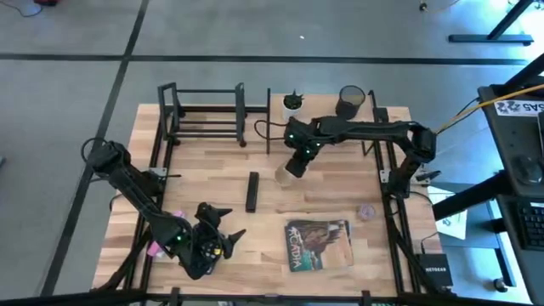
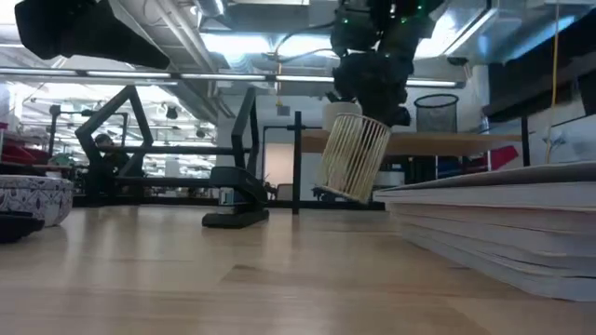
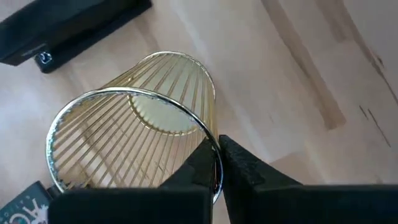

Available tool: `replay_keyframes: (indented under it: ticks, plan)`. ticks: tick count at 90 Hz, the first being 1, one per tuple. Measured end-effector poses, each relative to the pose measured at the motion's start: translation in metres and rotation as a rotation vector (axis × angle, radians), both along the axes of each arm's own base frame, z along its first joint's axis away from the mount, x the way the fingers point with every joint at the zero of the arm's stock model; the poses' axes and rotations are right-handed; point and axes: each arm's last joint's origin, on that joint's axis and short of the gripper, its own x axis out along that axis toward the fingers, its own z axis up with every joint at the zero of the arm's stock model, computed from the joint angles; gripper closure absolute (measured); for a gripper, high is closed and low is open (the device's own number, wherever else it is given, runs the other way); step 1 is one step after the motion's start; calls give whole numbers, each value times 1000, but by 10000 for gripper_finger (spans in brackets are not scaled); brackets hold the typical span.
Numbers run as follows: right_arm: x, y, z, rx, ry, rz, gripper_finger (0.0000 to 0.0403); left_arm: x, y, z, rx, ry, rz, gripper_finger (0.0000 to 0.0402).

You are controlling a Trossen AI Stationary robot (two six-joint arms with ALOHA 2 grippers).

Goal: Stock shelves
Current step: Put the gold pen holder under the shelf

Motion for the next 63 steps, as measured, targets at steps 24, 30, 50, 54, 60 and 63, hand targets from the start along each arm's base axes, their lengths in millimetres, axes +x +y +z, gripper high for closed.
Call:
replay_keyframes:
  ticks: [24,30,50,54,60,63]
  plan:
    - [0,-3,-2,-21,5,-1,328,0,0,0,-2,-1,1,2]
    - [1,-4,-2,-41,4,10,305,0,0,0,-7,3,-3,2]
    - [5,-3,1,-47,-52,64,246,0,-1,-1,-27,22,-19,2]
    - [5,-3,1,-36,-59,75,240,0,-1,-1,-31,25,-22,2]
    - [5,-3,3,-39,-60,104,236,0,-1,-1,-36,31,-26,2]
    - [6,0,6,-47,-69,128,236,0,-1,-1,-37,35,-28,2]
